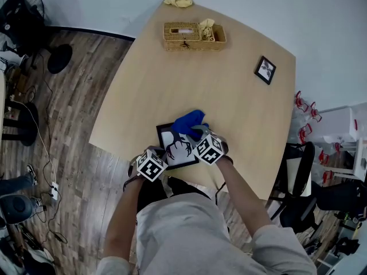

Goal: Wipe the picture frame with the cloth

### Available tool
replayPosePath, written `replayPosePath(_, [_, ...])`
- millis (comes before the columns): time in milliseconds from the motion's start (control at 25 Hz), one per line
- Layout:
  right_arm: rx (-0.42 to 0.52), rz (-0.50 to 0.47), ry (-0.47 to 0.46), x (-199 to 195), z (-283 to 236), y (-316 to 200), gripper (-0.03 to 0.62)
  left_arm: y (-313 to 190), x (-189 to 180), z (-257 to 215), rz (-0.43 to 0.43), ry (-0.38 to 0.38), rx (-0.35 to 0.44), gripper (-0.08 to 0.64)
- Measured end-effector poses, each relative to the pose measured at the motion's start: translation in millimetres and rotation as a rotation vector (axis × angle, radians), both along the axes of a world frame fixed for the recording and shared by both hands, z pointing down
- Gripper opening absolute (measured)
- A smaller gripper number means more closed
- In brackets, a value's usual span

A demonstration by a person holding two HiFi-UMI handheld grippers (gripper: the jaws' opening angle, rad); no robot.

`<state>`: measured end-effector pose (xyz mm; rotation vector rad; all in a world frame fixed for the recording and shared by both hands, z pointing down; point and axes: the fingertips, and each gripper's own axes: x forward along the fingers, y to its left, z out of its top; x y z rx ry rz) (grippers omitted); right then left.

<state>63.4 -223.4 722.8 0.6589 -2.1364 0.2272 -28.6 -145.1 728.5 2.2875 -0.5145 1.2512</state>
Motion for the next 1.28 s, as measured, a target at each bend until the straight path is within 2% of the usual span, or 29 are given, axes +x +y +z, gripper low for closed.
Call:
replayPosePath(520, [0.004, -0.094, 0.018, 10.7, -1.6, 68.6, 0.072, 4.0, 6.0, -0.7, 0.046, -0.054, 0.007, 0.052])
replayPosePath(800, [-0.047, -0.157, 0.031, 16.5, -2.3, 115.1, 0.072, 4.7, 9.7, -1.6, 0.042, -0.051, 0.012, 0.052])
replayPosePath(1040, [-0.101, -0.217, 0.063, 2.3, -3.2, 145.6, 0.071, 5.2, 6.7, -1.9, 0.033, -0.042, 0.013, 0.052])
replayPosePath(1160, [-0.104, -0.236, 0.03, -8.3, -3.3, 149.5, 0.071, 5.4, 7.7, -2.1, 0.029, -0.035, 0.013, 0.052])
replayPosePath(1280, [-0.126, -0.198, -0.005, -17.7, 2.2, 142.4, 0.071, 5.2, 6.8, -1.9, 0.033, -0.032, 0.015, 0.052])
